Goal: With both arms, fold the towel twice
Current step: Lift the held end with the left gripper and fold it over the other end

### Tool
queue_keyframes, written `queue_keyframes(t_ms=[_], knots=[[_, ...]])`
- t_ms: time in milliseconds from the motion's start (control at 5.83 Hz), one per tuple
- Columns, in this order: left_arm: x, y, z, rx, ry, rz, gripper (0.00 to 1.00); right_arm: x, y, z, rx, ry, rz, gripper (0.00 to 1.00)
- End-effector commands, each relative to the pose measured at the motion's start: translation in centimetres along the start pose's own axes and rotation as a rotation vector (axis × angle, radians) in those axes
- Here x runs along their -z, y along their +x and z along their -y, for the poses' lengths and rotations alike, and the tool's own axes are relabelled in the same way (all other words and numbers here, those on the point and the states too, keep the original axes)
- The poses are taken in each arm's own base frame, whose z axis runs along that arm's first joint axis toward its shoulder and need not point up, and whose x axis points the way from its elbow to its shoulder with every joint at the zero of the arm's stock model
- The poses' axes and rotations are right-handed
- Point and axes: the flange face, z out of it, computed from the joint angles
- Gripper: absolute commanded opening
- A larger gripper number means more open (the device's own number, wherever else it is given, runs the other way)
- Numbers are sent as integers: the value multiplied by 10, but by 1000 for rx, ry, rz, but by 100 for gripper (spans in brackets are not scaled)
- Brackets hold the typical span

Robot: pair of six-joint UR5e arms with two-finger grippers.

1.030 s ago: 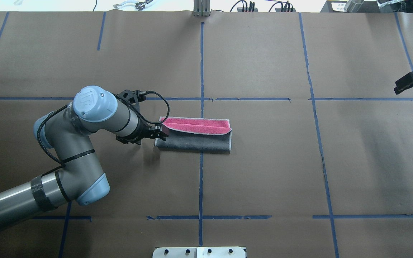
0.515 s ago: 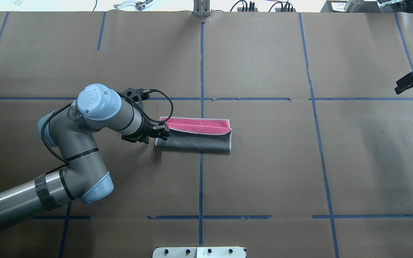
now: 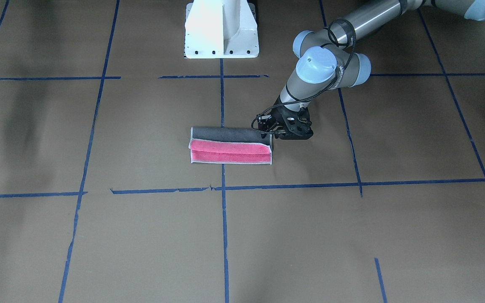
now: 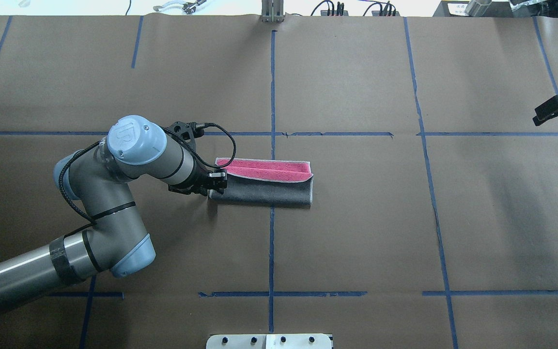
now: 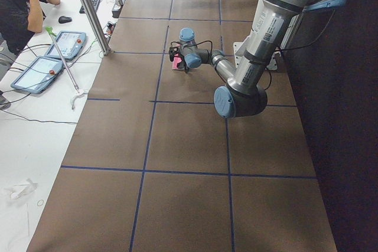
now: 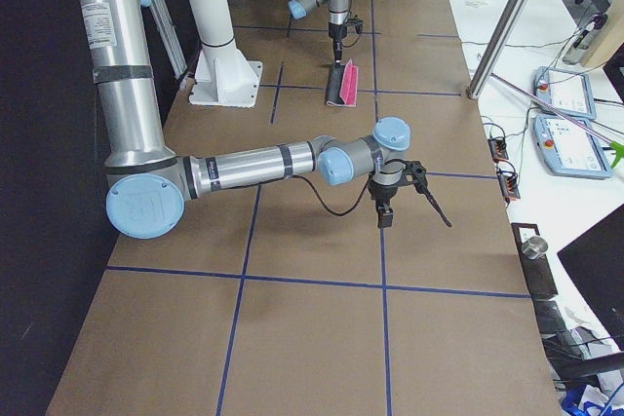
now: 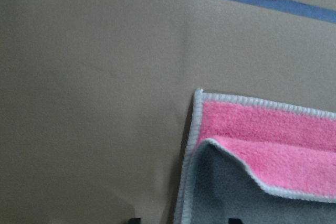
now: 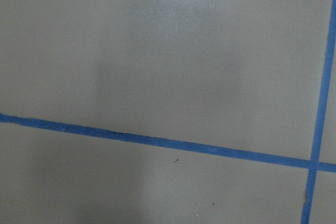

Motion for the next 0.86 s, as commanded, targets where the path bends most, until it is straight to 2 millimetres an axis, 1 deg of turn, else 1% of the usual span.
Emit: queue_keyframes(t_ms=[0,172,343,515,686], knots=[[0,2,-1,-1,-1,-2,33,1,-1,1,1,2,1,100],[0,2,-1,-1,-1,-2,15,1,-1,1,1,2,1,100],[1,4,-1,-2,-2,-5,3,1,-1,1,1,2,1,100],[3,6,-2,-3,-3,-10,0,1,-1,1,-1,2,1,100],[5,13,-4,-2,-27,-13,0,1,-1,1,-1,1,2,100]])
